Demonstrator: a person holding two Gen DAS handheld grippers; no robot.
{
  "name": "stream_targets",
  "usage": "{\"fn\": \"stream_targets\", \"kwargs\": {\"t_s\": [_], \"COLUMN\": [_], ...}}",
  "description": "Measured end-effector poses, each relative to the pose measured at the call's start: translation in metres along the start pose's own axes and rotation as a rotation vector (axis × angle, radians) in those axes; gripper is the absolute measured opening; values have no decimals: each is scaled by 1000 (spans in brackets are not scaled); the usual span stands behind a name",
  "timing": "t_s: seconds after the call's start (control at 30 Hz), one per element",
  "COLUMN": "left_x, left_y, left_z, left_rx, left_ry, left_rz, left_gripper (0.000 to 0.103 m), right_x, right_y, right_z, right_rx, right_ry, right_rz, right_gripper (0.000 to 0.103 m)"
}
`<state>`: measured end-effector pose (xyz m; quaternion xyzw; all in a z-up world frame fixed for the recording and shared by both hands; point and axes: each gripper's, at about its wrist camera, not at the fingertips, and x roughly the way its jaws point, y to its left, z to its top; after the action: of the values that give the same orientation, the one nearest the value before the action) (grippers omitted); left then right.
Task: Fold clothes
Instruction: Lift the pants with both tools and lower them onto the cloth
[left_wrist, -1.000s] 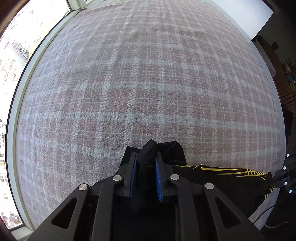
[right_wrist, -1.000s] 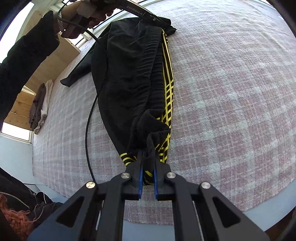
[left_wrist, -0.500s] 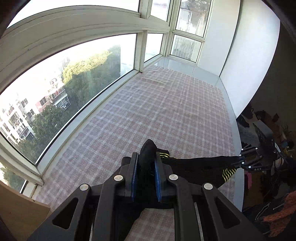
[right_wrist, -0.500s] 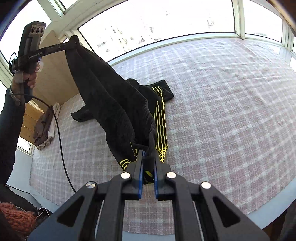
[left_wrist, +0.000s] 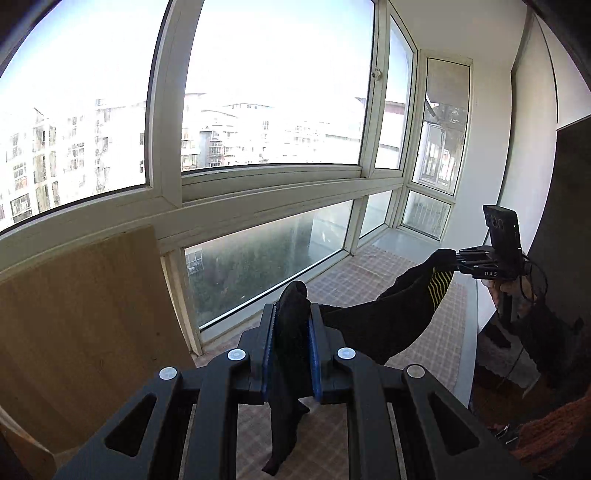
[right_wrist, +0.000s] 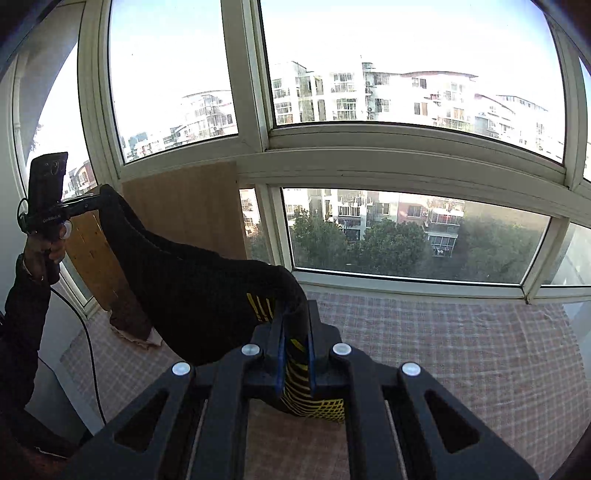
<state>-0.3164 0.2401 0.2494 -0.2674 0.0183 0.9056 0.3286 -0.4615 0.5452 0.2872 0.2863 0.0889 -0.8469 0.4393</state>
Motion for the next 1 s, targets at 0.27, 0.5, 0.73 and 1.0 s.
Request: {"fn": "stream_targets", "kwargs": {"t_s": [0.27,0.5,0.73,1.0], "left_x": [55,-6,-13,55], "left_y": [83,50,-1,-54], "left_z": [48,80,-73,-332], "left_rx": [-90,17,73,-166], "left_ry": [51,-125,16,405], "left_rz": [148,118,112,-128], "left_gripper": [14,15,15,15], "right_x": [122,71,60,104], "right_y": [-16,-15,27,61], "right_z": [102,158,1,-266], "right_rx": [-36,-21,-65,121], "right_ry": [28,-108,34,445], "right_rz": [-107,-96,-35,12], "right_gripper": [8,8,8,8]}}
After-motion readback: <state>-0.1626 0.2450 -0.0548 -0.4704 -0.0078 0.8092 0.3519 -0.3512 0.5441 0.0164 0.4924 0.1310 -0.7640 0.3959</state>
